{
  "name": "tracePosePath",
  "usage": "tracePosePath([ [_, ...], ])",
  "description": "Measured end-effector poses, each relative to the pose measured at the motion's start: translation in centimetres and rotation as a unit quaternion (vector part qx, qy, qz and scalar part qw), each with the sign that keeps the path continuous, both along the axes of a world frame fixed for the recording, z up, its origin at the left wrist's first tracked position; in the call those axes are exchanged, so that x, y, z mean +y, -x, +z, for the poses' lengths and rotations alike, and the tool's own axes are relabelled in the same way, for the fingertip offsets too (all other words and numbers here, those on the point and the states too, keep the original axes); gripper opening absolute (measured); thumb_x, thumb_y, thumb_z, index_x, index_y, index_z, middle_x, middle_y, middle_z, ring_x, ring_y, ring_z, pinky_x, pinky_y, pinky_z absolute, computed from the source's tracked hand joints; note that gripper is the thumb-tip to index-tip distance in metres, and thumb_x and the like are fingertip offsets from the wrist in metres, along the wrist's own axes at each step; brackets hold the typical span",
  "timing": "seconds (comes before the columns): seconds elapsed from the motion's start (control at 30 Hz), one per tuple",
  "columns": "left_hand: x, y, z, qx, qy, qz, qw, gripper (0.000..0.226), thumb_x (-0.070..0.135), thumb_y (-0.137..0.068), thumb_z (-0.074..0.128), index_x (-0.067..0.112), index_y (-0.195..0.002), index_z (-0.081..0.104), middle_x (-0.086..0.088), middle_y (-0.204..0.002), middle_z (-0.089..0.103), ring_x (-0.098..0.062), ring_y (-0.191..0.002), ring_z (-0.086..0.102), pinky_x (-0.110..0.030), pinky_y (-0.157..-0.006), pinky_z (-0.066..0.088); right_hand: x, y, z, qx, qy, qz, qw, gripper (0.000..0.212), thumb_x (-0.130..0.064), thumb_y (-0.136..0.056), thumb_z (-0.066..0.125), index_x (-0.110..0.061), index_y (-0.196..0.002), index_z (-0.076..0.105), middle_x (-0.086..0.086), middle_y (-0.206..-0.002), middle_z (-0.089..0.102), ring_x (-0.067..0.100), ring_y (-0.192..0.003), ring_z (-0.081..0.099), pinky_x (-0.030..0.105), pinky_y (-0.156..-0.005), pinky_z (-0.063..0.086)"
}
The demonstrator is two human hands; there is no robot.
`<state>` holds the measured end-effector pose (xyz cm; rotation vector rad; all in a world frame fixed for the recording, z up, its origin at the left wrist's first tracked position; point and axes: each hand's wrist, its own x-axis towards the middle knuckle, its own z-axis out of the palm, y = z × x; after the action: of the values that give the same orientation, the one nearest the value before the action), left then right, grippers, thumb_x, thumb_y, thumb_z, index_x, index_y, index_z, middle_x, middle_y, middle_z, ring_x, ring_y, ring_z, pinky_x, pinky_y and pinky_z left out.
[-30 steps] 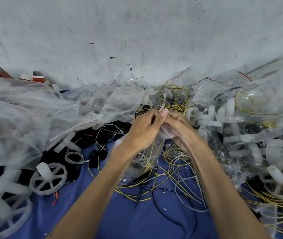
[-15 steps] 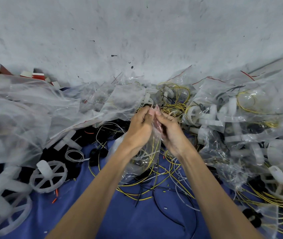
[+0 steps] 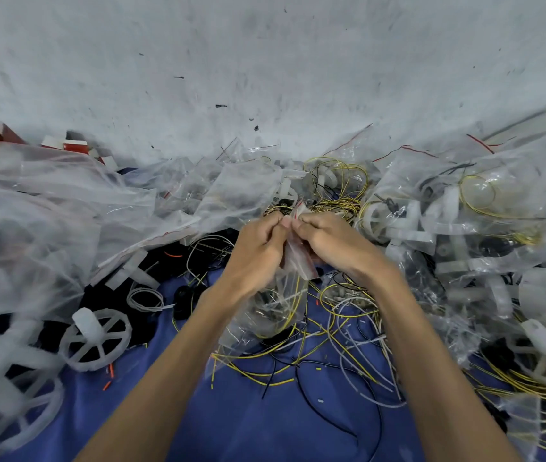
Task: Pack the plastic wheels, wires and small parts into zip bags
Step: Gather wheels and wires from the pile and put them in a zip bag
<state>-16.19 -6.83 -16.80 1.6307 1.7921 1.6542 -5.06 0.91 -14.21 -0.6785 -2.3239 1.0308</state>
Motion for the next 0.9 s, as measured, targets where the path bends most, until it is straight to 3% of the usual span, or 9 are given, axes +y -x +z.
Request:
tracePosePath([
  [0.1, -0.3, 0.0, 0.6, 0.018, -0.013, -0.006, 1.000, 0.030, 0.006, -0.098, 0.038, 0.006, -0.069, 0.049, -0.004, -0.060, 0.048, -0.006, -0.054, 0.043, -0.022, -0.055, 0.037, -0.4, -0.2, -0.4, 0.093, 0.112, 0.072, 0.987, 0.032, -0.014, -0.099, 0.041, -0.011, -0.068, 0.047, -0.008, -0.052, 0.045, 0.004, -0.047, 0.041, 0.017, -0.048, 0.035],
  [0.2, -0.1, -0.4, 1.1, -0.039, -0.059, -0.018, 0.997, 0.035, 0.008, -0.099, 0.035, 0.016, -0.067, 0.047, 0.005, -0.061, 0.045, -0.002, -0.056, 0.040, -0.014, -0.053, 0.036, -1.1, 0.6, -1.3, 0.254, 0.234, 0.114, 0.932, 0.023, -0.011, -0.097, 0.042, -0.008, -0.080, 0.058, 0.000, -0.071, 0.056, 0.008, -0.066, 0.053, 0.017, -0.062, 0.045],
  [0.33, 0.4, -0.2, 0.2, -0.198, -0.081, -0.029, 0.976, 0.032, 0.016, -0.102, 0.032, 0.000, -0.079, 0.048, -0.005, -0.065, 0.055, -0.015, -0.057, 0.049, -0.022, -0.055, 0.045, -1.4, 2.0, -2.3, 0.352, 0.345, 0.138, 0.859, 0.028, -0.011, -0.096, 0.041, -0.013, -0.071, 0.053, -0.005, -0.057, 0.048, 0.004, -0.048, 0.040, 0.014, -0.046, 0.034],
  [0.4, 0.3, 0.7, 0.6, -0.324, -0.104, -0.006, 0.940, 0.035, 0.020, -0.102, 0.033, 0.005, -0.075, 0.048, 0.002, -0.057, 0.055, -0.011, -0.049, 0.050, -0.023, -0.050, 0.045, -1.0, 1.9, -2.5, 0.393, 0.403, 0.124, 0.817, 0.035, -0.012, -0.096, 0.040, -0.017, -0.063, 0.051, -0.008, -0.050, 0.039, 0.003, -0.040, 0.031, 0.013, -0.039, 0.027],
  [0.47, -0.4, 2.3, 1.3, -0.381, -0.146, 0.037, 0.912, 0.038, 0.020, -0.102, 0.034, 0.015, -0.065, 0.043, 0.009, -0.048, 0.045, -0.005, -0.041, 0.042, -0.019, -0.041, 0.038, 0.1, 0.7, -2.8, 0.411, 0.397, 0.090, 0.816, 0.046, -0.010, -0.096, 0.038, -0.021, -0.054, 0.054, -0.009, -0.047, 0.037, 0.003, -0.038, 0.028, 0.013, -0.038, 0.027],
  [0.63, -2.3, 2.6, 2.9, -0.024, -0.066, 0.040, 0.997, 0.033, 0.019, -0.103, 0.031, 0.007, -0.073, 0.041, 0.002, -0.057, 0.038, -0.007, -0.047, 0.036, -0.021, -0.045, 0.035, 2.2, -2.2, -2.2, 0.166, 0.122, -0.061, 0.977, 0.034, -0.007, -0.089, 0.052, -0.008, -0.055, 0.051, 0.001, -0.051, 0.044, 0.010, -0.044, 0.034, 0.024, -0.047, 0.030],
  [0.73, -2.1, 0.5, 3.8, 0.102, -0.047, 0.009, 0.994, 0.036, 0.010, -0.101, 0.035, 0.015, -0.065, 0.037, 0.004, -0.057, 0.036, -0.005, -0.050, 0.033, -0.022, -0.050, 0.032, 0.6, -2.5, 0.0, 0.206, -0.098, -0.165, 0.959, 0.006, -0.007, -0.070, 0.059, -0.009, -0.068, 0.054, 0.002, -0.069, 0.053, 0.011, -0.061, 0.048, 0.028, -0.058, 0.042],
  [0.8, -1.9, -0.7, 4.2, 0.153, -0.053, -0.017, 0.987, 0.038, 0.011, -0.099, 0.036, 0.024, -0.063, 0.032, 0.008, -0.055, 0.034, -0.003, -0.047, 0.033, -0.017, -0.049, 0.027, -0.1, -3.1, 2.1, 0.197, -0.205, -0.099, 0.954, 0.012, -0.003, -0.067, 0.055, -0.014, -0.072, 0.059, 0.002, -0.077, 0.057, 0.014, -0.072, 0.057, 0.025, -0.066, 0.049],
  [0.9, -1.5, -2.0, 4.9, 0.195, -0.068, -0.031, 0.978, 0.034, 0.017, -0.094, 0.035, 0.029, -0.064, 0.028, 0.012, -0.053, 0.032, 0.000, -0.046, 0.035, -0.016, -0.047, 0.025, -0.8, -3.3, 3.2, -0.145, -0.174, 0.071, 0.971, 0.012, -0.004, -0.081, 0.062, -0.013, -0.077, 0.069, 0.005, -0.078, 0.068, 0.017, -0.073, 0.063, 0.027, -0.075, 0.051],
])
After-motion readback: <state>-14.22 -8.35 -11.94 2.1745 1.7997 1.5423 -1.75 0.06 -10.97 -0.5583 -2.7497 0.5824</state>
